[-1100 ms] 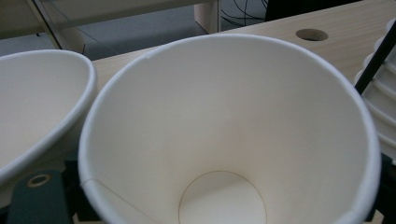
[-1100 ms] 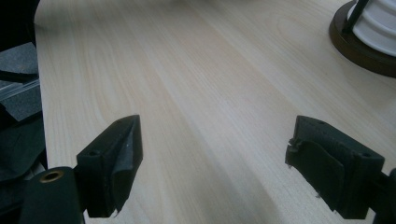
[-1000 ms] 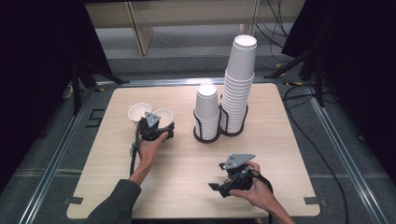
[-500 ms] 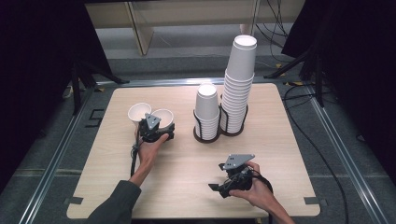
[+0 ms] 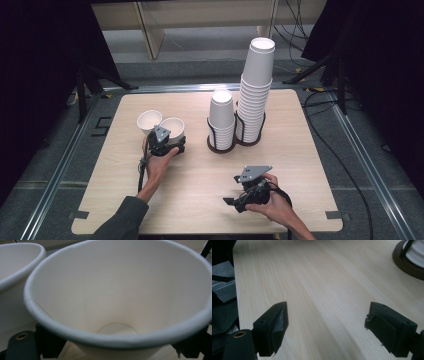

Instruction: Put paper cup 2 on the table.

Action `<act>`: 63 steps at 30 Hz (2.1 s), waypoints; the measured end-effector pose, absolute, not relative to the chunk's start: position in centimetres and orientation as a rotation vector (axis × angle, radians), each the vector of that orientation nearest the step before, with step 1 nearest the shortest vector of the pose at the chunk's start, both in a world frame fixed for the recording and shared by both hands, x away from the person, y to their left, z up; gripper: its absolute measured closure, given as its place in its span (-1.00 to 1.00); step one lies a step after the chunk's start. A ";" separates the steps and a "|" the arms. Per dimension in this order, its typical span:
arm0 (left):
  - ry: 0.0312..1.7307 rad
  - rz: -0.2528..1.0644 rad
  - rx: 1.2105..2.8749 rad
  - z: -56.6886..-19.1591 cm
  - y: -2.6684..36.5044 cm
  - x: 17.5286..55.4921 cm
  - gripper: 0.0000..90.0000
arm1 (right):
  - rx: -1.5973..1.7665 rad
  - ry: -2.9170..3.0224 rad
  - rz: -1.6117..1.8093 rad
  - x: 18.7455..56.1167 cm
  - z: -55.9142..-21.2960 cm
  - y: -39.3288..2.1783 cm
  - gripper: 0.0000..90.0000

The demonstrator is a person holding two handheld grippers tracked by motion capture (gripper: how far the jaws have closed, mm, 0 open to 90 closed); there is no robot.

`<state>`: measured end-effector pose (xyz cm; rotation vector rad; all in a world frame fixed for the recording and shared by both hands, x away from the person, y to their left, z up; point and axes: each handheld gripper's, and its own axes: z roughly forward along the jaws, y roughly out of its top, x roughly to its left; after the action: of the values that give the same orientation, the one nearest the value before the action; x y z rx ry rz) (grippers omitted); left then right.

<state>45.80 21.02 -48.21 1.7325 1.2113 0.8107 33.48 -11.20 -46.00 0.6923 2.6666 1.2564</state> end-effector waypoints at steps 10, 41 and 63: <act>1.199 0.787 1.781 -48.9 21.5 44.8 -0.68 | 0.692 2.672 1.250 33.5 -46.0 -11.2 -0.59; 1.074 0.649 1.802 -46.2 22.7 37.5 -0.68 | 0.713 2.649 1.267 33.7 -45.9 -11.4 -0.60; 0.950 0.536 1.829 -45.9 21.8 31.5 -0.68 | 0.772 2.599 1.326 33.9 -45.7 -11.7 -0.62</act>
<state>31.52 21.77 -45.87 1.8291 0.9504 0.5361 33.88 -11.69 -45.71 0.7718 2.5992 1.3256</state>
